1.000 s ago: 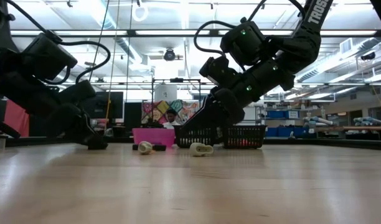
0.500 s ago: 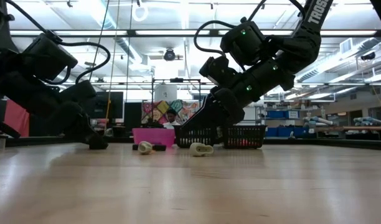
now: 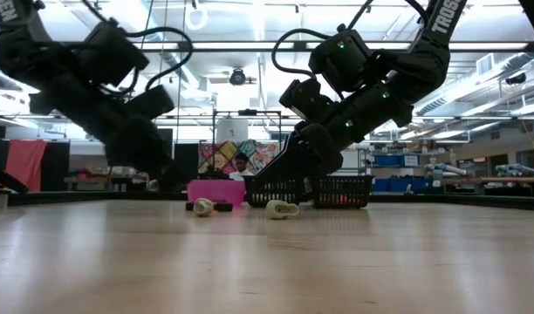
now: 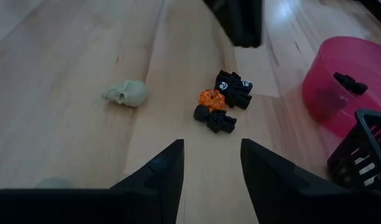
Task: Sort Halloween decoration
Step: Put the black skeleton toy into the red bowl
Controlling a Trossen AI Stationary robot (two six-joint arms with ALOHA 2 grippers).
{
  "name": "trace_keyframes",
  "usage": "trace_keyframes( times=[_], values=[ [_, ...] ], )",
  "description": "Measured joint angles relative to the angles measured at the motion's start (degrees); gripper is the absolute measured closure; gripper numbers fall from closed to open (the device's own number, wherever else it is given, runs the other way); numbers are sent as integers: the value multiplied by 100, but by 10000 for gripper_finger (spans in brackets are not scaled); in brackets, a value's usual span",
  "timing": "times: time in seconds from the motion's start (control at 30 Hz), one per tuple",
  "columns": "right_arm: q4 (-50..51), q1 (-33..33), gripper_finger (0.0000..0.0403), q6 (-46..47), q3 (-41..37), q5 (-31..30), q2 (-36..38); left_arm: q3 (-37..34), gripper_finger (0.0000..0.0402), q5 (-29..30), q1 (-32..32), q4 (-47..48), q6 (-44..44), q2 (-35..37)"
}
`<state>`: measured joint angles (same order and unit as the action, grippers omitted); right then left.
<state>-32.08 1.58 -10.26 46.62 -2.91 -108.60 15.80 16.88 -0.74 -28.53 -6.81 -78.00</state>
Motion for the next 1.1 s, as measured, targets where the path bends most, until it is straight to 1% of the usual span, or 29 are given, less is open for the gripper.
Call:
trace_keyframes(
  times=[0.33,0.47,0.7,0.83,0.93,1.03,1.1],
  values=[
    [80,-1,241,-25,1,-1,0,487,389,140,-525,-50,639,4],
    [34,-1,240,-41,1,-1,0,544,388,138,-881,-144,887,-13],
    [24,0,241,-83,0,-1,0,544,386,130,-1512,-575,918,-223],
    [-4,-1,241,-83,0,-1,0,544,386,-244,-1771,-895,912,-504],
    [-8,-1,241,-83,1,-1,0,552,386,-398,-1893,-1107,867,-753],
    [-9,-1,241,-78,1,-1,0,685,386,-479,-1984,-1096,842,-953],
    [-15,0,241,-66,-1,-1,0,837,386,-662,-2035,-1044,833,-1081]
  ],
)
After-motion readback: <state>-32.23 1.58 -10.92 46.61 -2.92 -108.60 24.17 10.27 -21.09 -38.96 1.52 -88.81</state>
